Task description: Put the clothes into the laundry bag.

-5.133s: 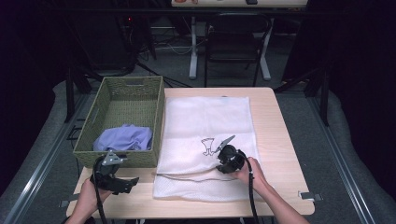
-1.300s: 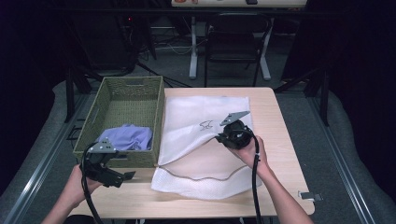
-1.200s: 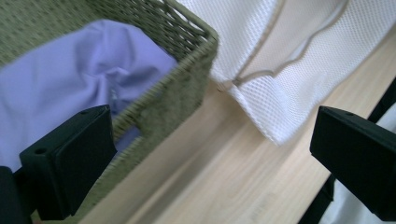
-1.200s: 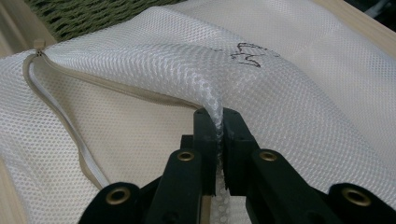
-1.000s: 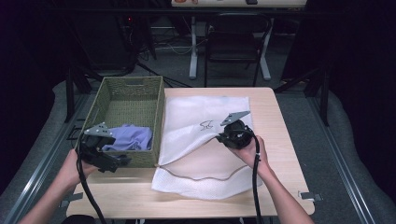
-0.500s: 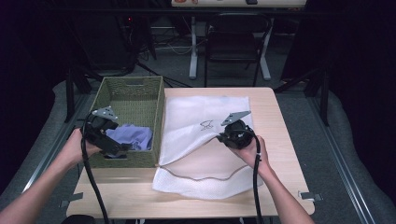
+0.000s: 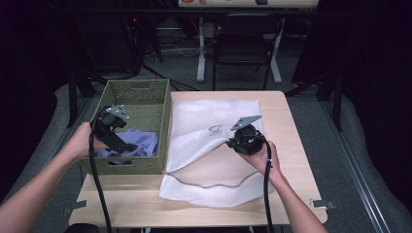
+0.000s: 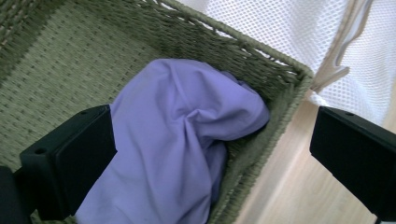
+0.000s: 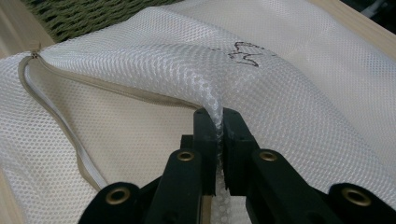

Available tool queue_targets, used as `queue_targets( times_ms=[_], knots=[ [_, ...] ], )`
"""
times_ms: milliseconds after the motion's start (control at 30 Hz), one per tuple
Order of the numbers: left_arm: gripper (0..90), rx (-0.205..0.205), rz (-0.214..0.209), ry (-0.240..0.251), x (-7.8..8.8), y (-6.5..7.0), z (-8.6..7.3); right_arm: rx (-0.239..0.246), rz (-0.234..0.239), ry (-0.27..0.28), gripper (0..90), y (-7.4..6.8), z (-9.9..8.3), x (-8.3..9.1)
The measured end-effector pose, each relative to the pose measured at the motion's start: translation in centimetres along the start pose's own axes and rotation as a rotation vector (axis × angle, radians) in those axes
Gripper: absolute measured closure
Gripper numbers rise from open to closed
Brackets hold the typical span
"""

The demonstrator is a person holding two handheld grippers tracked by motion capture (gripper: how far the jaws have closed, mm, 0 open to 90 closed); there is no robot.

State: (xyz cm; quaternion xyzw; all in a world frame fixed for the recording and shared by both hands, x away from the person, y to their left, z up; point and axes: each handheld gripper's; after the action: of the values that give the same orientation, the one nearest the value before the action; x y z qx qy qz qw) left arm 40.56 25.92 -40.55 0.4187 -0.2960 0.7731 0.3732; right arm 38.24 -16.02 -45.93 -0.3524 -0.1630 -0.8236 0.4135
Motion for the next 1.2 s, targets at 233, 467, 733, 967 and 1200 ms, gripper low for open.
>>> queue_targets(
  times_ms=[233, 467, 733, 967, 1200],
  knots=[
    [0.1, -0.037, 0.005, -0.033, -0.4, -1.1, 0.5, 0.0, -0.001, 0.001, 85.9, 0.0, 0.0, 0.0],
    [0.1, -0.077, 0.006, -0.065, -1.3, -1.9, 0.9, 0.001, -0.004, 0.0, 85.9, 0.0, 0.1, 0.0],
    [0.1, -0.103, 0.001, -0.098, -2.8, -2.6, 1.3, 0.001, -0.003, 0.002, 85.8, 0.0, 0.0, 0.0],
    [0.1, -0.138, -0.016, -0.129, -4.2, -2.7, 1.8, 0.001, -0.003, -0.001, 85.8, -0.1, 0.1, -0.1],
    [0.1, -0.15, -0.034, -0.16, -5.8, -2.9, 2.1, 0.001, -0.006, -0.001, 85.8, 0.0, 0.0, 0.0]
  ],
)
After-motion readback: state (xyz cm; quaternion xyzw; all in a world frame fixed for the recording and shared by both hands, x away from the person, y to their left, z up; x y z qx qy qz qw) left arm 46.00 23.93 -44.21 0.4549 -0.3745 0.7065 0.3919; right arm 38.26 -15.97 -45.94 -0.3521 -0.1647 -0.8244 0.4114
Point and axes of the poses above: each handheld gripper's, and its own axes: x roughly backward along the jaws, z roughly out of its top, y roughly to its right, and after that the axes turned 6 degrees about z, right-handed
